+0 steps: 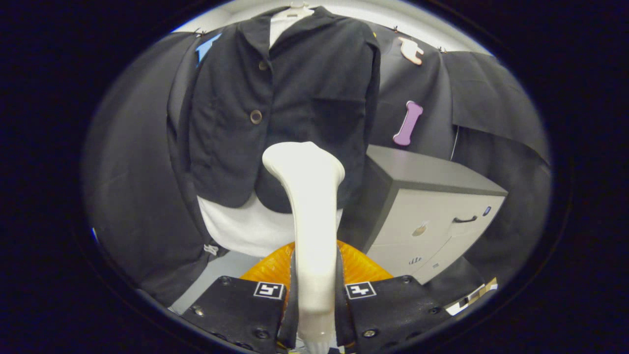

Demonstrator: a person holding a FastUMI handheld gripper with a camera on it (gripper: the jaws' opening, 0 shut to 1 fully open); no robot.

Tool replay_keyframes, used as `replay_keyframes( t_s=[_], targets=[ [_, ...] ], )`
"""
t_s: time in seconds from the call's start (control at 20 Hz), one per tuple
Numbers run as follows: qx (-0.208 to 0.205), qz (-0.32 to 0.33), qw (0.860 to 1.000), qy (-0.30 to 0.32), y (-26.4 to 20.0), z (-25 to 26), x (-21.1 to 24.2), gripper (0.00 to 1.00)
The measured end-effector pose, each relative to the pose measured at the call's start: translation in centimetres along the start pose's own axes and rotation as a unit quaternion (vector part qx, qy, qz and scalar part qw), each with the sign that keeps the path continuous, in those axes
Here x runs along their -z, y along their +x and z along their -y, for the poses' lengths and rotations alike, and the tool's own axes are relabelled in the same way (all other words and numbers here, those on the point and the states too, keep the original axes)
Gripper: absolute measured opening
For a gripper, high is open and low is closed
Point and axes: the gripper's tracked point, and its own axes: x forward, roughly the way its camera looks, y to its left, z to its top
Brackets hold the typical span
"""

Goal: Iron the clothes twice with a garment steamer, once on the left side and once on the right side.

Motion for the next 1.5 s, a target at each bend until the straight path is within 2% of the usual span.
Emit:
replay_keyframes(
  t_s=[0.25, 0.45, 0.65, 0.95, 1.15, 1.4, 1.5],
  targets=[
    [-0.023, 0.108, 0.994, -0.003, -5.6, -3.2, -9.8, 0.32],
    [-0.038, 0.198, 0.979, -0.012, -7.9, -7.1, -18.2, 0.32],
    [-0.043, 0.281, 0.958, -0.025, -8.1, -10.7, -25.6, 0.32],
    [-0.050, 0.336, 0.940, -0.022, -5.8, -15.0, -33.7, 0.32],
    [-0.042, 0.359, 0.932, -0.037, -4.2, -16.9, -37.3, 0.32],
    [-0.025, 0.303, 0.952, -0.043, 0.9, -17.3, -36.3, 0.32],
    [-0.016, 0.299, 0.953, -0.049, 1.3, -16.8, -35.2, 0.32]
  ],
)
